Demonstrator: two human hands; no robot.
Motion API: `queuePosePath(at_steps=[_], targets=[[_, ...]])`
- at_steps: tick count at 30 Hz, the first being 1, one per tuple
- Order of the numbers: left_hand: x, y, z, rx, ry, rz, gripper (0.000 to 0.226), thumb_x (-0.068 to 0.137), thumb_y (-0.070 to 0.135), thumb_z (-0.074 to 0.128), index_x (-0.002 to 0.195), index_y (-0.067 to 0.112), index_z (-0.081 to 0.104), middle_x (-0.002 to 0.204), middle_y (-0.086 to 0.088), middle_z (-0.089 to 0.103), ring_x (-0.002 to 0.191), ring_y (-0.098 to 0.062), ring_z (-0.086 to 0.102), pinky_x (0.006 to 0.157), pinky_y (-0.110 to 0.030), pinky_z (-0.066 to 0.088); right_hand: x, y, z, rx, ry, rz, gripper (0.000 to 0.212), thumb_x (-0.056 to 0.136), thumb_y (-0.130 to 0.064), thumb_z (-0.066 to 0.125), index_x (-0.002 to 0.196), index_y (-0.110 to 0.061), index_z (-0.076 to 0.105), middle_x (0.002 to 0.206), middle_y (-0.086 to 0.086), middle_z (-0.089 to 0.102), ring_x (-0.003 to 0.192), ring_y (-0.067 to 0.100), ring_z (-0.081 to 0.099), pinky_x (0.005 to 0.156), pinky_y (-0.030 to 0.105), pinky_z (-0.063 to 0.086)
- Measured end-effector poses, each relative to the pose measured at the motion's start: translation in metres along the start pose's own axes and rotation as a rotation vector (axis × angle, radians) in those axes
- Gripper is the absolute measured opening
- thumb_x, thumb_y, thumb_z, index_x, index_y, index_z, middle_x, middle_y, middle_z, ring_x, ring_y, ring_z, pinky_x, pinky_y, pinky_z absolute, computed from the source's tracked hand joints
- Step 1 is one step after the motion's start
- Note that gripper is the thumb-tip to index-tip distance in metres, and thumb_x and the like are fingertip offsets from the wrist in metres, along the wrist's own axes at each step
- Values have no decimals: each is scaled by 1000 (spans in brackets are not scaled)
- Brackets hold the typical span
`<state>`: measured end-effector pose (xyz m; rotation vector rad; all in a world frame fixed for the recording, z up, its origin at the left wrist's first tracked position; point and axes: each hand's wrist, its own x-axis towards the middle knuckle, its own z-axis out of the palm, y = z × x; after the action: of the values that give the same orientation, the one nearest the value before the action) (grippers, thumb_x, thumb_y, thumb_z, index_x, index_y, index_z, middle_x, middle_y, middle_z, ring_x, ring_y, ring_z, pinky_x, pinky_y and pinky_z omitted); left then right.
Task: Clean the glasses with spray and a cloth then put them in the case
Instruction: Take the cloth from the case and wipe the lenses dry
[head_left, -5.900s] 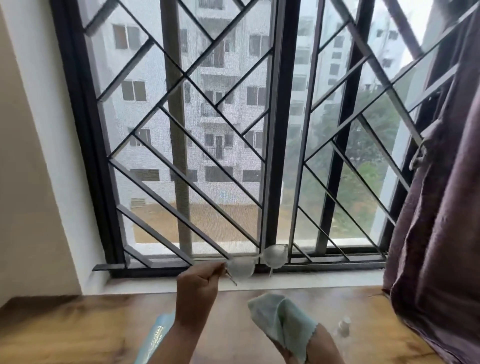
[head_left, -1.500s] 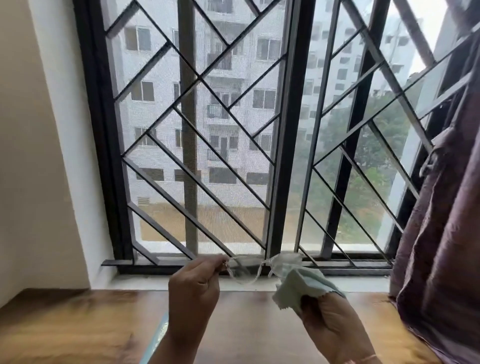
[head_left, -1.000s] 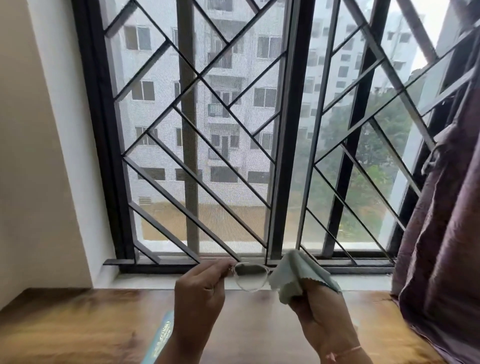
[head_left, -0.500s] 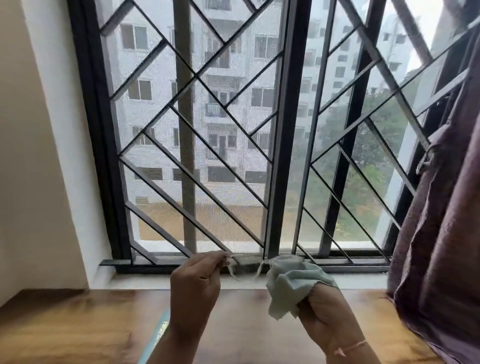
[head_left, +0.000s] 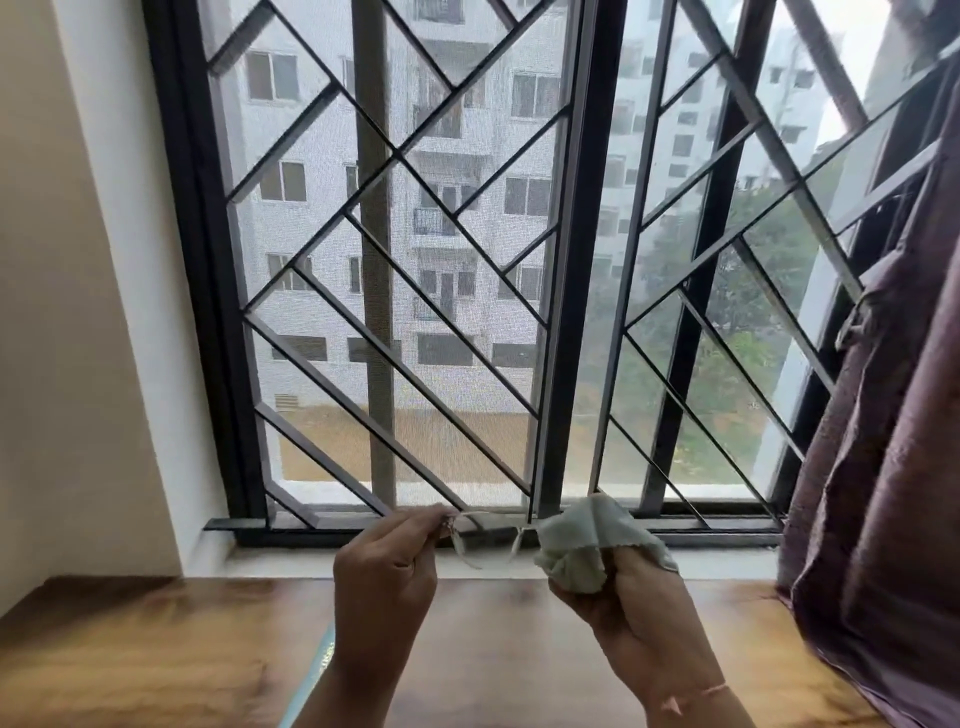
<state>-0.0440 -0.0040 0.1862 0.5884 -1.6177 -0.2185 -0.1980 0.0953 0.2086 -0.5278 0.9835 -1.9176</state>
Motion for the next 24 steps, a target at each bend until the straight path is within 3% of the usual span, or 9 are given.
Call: queuePosePath(at_steps=[3,5,7,9,11,14,15,20,24], targets=[[1,-3,-2,35,-12,-8,18,67,0,64,80,7,75,79,8,69,78,-1,62,72,-6,46,-2,-3,-4,-15,-168,41,7,77,3,57,77,8,63,75,21,60,62,25,56,54,30,52],[1,-4,-4,52,-25,-24,20,67,-2,63,80,7,75,78,4,72,79,-1,62,72,-5,45,0,-1,-10,-18,-220,82,22,77,7,54,96,14,63,90,25,65,73,30,61,55,31,52],[0,-5,-4,59,-28,-38,20,67,-2,62,80,7,75,77,3,73,78,-1,62,72,-4,44,1,1,-12,-33,-270,73,28,75,15,48,101,15,61,86,25,59,68,29,53,52,28,46],[0,-5,-4,51,-29,-39,20,68,-1,62,80,7,75,78,3,73,78,-1,61,72,-5,45,0,1,-9,-41,-325,51,33,62,26,40,91,21,54,69,17,46,56,22,38,43,24,34],[0,-2,-3,43,-29,-22,19,70,1,61,79,8,75,79,6,71,78,1,61,73,-4,45,-3,4,-3,-27,-382,6,21,53,26,40,69,13,43,61,10,35,55,19,34,45,25,28],[-1,1,-2,33,-34,-20,23,63,-5,63,79,7,75,81,13,65,80,7,57,77,3,39,-3,13,-2,-29,-204,-42,36,40,7,80,69,6,58,64,15,52,60,24,51,58,30,40],[-2,1,-2,34,-37,-14,24,62,-6,63,78,6,75,81,14,64,80,7,57,78,4,37,-4,14,-1,-54,-143,-68,41,34,3,83,69,4,62,65,13,55,57,22,53,58,29,39],[-3,-1,-3,47,-33,34,16,67,2,64,78,5,75,80,10,65,80,-2,60,79,4,38,-5,17,9,-23,-58,-23,10,68,-9,73,70,-5,65,66,14,53,52,18,51,45,24,45],[-3,-1,-6,19,-11,-15,24,73,19,54,79,8,75,79,12,69,79,-2,61,75,0,41,-5,9,10,140,45,17,23,72,-26,64,85,-8,67,66,11,67,55,22,64,53,34,56]])
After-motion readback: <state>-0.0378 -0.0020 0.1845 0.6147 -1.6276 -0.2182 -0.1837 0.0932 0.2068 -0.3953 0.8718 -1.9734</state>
